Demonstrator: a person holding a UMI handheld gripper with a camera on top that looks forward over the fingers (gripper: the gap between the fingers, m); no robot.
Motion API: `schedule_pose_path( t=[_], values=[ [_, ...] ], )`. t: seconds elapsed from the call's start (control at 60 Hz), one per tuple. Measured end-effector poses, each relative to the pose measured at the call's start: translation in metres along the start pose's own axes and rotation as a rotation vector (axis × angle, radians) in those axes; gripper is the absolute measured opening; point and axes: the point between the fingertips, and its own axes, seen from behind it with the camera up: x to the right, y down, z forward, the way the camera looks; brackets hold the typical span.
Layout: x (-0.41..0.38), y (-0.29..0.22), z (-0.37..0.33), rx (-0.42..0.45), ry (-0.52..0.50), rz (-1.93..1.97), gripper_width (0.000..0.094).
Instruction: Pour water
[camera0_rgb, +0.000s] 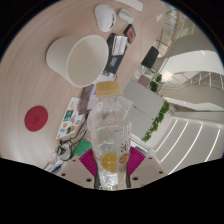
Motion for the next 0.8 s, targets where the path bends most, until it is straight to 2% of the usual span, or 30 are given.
schedule_pose_path(
  t=[0.15,0.367,0.45,0.467,0.5,0.6,0.617,0.65,0.733,0.75,0.8],
  values=[
    [0.014,-0.018,-0.001,0.03,-0.009,-0.209,0.0349],
    [0.016,-0.031,0.01,0.078,-0.024,-0.109,0.0352],
    [0.034,-0.022,0.013,0.089,-0.002,0.206,0.0352],
    [0.04,-0.018,0.013,0.091,0.005,0.305,0.0316],
    [0.05,-0.005,0.003,0.083,0.051,0.54,0.0352],
    [0.077,0.032,0.004,0.136,0.051,1.223,0.0384],
    [0.066,0.041,-0.023,0.122,0.129,1.374,0.0394],
    [0.054,0.044,-0.014,0.169,0.059,1.577,0.0413],
    [0.033,0.045,-0.014,0.313,0.005,1.936,0.0437],
    [0.02,0.029,-0.014,0.33,0.022,1.996,0.0437],
    [0.011,0.034,-0.004,0.358,-0.024,2.033,0.0437]
  ],
)
